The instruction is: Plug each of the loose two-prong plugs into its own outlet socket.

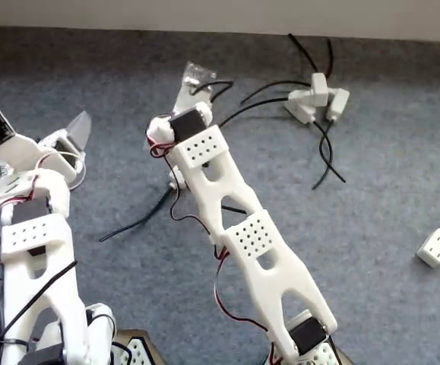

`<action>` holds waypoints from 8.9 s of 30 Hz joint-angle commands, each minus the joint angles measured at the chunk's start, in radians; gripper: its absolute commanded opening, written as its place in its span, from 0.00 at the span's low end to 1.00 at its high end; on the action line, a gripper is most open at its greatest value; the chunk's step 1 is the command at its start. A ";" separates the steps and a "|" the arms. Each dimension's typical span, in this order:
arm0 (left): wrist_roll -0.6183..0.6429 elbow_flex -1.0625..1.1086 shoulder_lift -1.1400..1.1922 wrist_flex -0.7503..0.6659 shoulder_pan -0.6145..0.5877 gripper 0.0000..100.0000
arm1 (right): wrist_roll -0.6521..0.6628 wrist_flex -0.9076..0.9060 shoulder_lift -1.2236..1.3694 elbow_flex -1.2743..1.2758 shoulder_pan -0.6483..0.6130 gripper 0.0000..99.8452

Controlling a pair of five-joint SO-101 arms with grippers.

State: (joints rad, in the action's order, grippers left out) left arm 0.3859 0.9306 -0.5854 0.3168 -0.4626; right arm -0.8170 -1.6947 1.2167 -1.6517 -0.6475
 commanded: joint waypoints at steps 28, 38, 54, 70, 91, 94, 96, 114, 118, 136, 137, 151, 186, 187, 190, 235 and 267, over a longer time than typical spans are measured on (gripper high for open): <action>0.354 -2.249 1.630 1.335 -0.326 0.20 | 0.308 -0.048 -0.259 -0.114 -0.036 0.32; 0.457 -2.513 1.814 1.393 -0.346 0.26 | 0.308 -0.050 -0.255 -0.113 -0.038 0.32; 0.514 -2.597 1.890 1.370 -0.384 0.26 | 0.304 -0.001 -0.150 -0.117 -0.038 0.32; 0.511 -2.592 1.994 1.330 -0.381 0.26 | 0.304 -0.001 -0.150 -0.116 -0.038 0.32; 0.118 -2.594 1.797 1.450 -0.246 0.02 | 0.308 -0.030 -0.377 -0.116 0.068 0.32; -0.021 -2.591 1.730 1.452 -0.177 0.02 | 0.308 -0.030 -0.426 -0.116 0.101 0.32; -0.138 -2.591 1.701 1.452 -0.127 0.02 | 0.308 -0.031 -0.450 -0.116 0.124 0.32; -0.884 -1.911 1.682 1.448 0.150 0.02 | 0.310 -0.028 -0.547 -0.114 0.251 0.32; -0.911 -1.903 1.626 1.448 0.165 0.07 | 0.310 -0.027 -0.544 -0.114 0.248 0.32; -0.876 -1.781 1.348 1.444 0.140 0.17 | 0.310 -0.027 -0.541 -0.114 0.246 0.32; -0.876 -1.768 1.348 1.442 0.142 0.17 | 0.310 -0.027 -0.539 -0.114 0.246 0.32; -0.792 -1.612 1.349 1.198 0.133 0.17 | 0.310 -0.027 -0.539 -0.113 0.246 0.32; -0.773 -1.615 1.440 1.059 0.064 0.17 | 0.310 -0.028 -0.538 -0.113 0.246 0.32; -0.747 -1.627 1.429 1.059 0.064 0.17 | 0.310 -0.028 -0.538 -0.113 0.246 0.32; -0.680 -1.661 1.391 1.080 0.065 0.17 | 0.310 -0.028 -0.538 -0.113 0.246 0.32; -0.674 -1.492 1.326 1.088 0.108 0.17 | 0.310 -0.028 -0.539 -0.113 0.249 0.32; -0.672 -1.492 1.326 1.149 0.091 0.14 | 0.310 -0.028 -0.539 -0.114 0.248 0.32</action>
State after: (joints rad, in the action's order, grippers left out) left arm -0.2908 -0.5577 0.7756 1.4431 -0.3583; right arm -0.5209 -1.7116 0.7319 -1.6533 -0.4097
